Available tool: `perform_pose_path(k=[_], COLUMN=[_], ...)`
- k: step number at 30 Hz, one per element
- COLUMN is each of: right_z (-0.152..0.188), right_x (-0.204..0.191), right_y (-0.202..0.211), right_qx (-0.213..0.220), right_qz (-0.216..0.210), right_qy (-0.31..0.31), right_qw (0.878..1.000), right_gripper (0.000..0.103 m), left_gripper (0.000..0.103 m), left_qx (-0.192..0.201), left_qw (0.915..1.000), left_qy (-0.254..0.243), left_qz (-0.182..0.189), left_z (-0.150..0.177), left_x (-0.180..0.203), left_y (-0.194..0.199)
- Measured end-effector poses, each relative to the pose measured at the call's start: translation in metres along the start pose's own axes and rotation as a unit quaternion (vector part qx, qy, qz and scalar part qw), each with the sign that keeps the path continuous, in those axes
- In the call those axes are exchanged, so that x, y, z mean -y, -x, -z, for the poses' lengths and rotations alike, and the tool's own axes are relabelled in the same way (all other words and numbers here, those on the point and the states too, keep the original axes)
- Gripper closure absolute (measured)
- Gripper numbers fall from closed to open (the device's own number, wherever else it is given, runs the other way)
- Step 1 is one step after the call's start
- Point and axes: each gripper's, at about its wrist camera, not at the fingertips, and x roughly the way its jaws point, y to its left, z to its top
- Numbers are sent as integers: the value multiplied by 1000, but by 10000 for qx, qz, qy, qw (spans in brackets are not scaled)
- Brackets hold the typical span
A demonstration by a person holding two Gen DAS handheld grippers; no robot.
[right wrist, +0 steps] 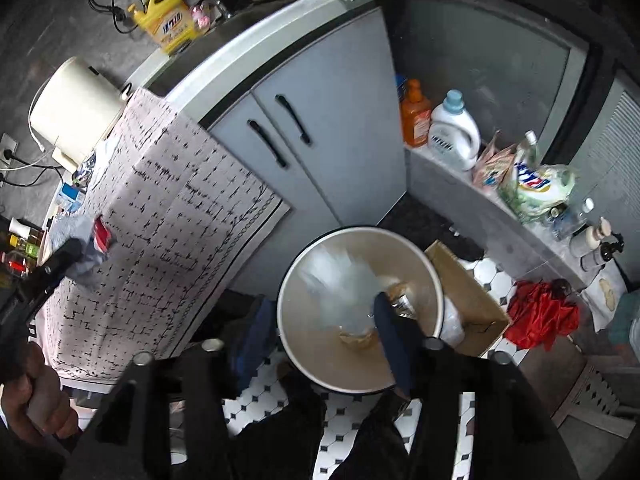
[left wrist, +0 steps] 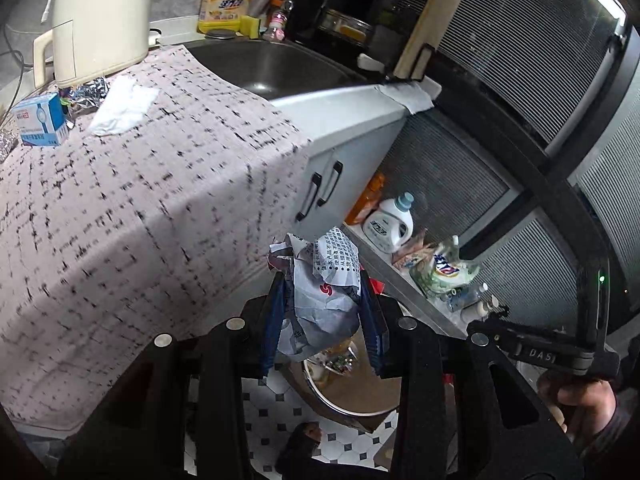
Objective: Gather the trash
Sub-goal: 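Hold both tools over the white bin and open them to drop the items, then move both tools back over the counter toward the remaining trash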
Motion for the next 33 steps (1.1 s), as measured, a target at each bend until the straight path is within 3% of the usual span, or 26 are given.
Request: perform_pose_path(k=[8,17,22,25,29,33], right_z=[7,17,23,24,19,8], right_x=[35,77,90,89,76,47], right_y=[21,60,70,71,70,67], right_qx=[142,523,608,642,731,831], right_qz=[26,302,380,390,373,339], right_qy=[-71,-442,-594,-602,-597,-372], right_qw=[9999,9972,9957,9954,9948,9953], right_gripper=[50,50,49,43,26,17], left_gripper=[68,66,30,18,11,6], left_qx=[-195,-506,-422,-291,-136,20], left_qw=[9997,9960,9939,9946,9969,9988], left_qy=[-62,-349,-436,-427,-270,-105], left_qz=[115,649,921,901,722,468], left_z=[18,28,25,19,10,1], left_x=[32,76,88,83,62,35], left_y=[-17,-44,-44,-37,-25,-9])
